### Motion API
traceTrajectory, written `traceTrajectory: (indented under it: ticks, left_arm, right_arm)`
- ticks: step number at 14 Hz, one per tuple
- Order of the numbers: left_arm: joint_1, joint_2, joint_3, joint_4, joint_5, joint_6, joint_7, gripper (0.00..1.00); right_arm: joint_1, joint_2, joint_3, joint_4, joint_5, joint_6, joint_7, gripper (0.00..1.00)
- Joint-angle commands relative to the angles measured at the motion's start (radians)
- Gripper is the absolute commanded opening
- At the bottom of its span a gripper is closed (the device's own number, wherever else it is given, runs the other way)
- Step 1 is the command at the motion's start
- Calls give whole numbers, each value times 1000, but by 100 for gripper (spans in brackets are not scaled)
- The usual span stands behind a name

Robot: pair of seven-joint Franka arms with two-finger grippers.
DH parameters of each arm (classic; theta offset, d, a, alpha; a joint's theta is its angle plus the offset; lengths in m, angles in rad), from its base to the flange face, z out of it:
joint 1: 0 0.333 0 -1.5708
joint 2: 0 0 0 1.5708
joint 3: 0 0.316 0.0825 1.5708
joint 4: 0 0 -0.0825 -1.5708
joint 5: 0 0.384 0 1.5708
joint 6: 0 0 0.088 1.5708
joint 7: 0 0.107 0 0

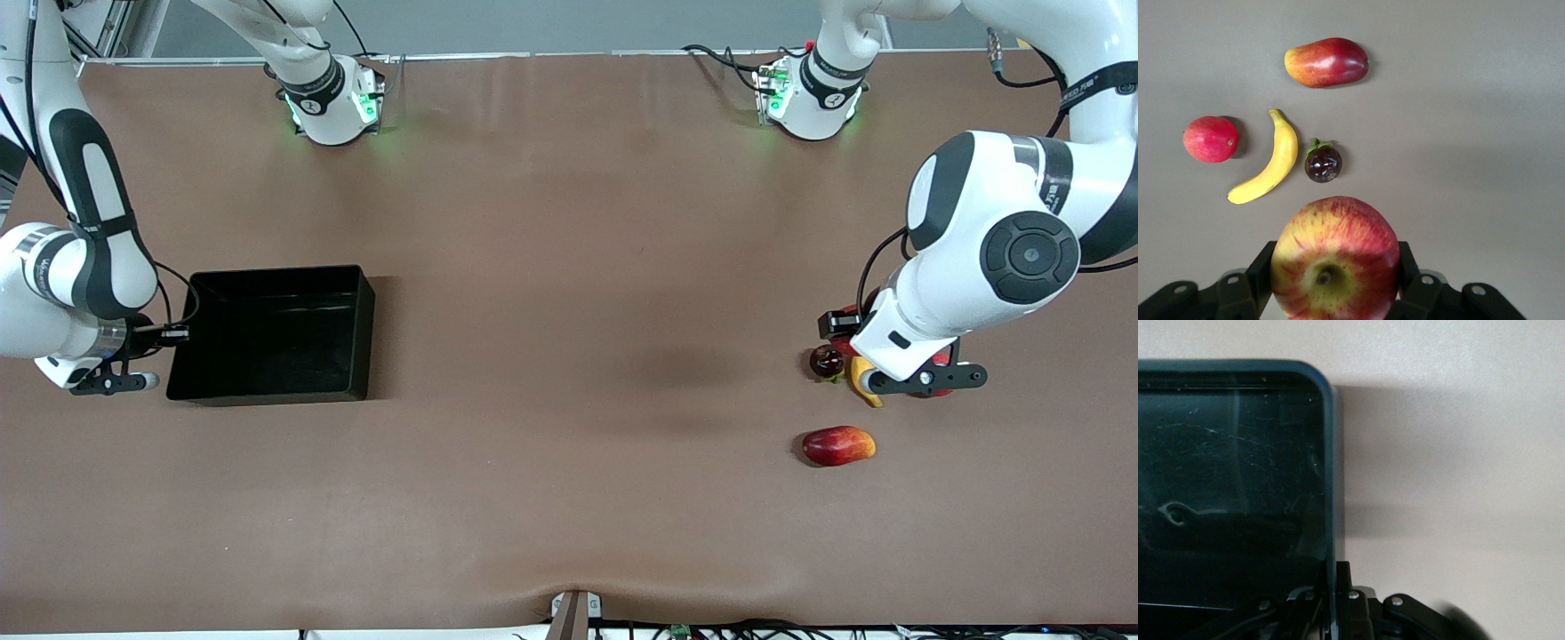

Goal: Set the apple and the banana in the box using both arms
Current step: 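Hold the apple up while the right gripper reaches the black box, then push the black box toward the table middle with the right gripper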

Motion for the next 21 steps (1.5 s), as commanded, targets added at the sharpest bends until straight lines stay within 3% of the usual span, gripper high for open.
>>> traceTrajectory:
  ticks: [1, 6, 9, 12, 16, 21]
  left_arm:
    - [5, -18, -2, 1, 5, -20, 16, 0]
    - [5, -13, -1, 1, 7, -20, 14, 0]
    - [5, -12, -1, 1, 7, -20, 14, 0]
    - [5, -13, -1, 1, 7, -20, 13, 0]
    - [5, -13, -1, 1, 7, -20, 13, 0]
    - [5, -19, -1, 1, 7, -20, 13, 0]
  right_arm:
    - [-6, -16, 16, 69, 12, -136, -9, 0]
    - [41, -18, 17, 254, 103, -449, 2, 0]
    - [130, -51, 17, 260, 120, -495, 54, 0]
    - [257, -71, 19, 268, 121, -532, 267, 0]
    - [445, -65, 17, 271, 222, -491, 497, 0]
    - [676, -32, 17, 263, 284, -281, 632, 0]
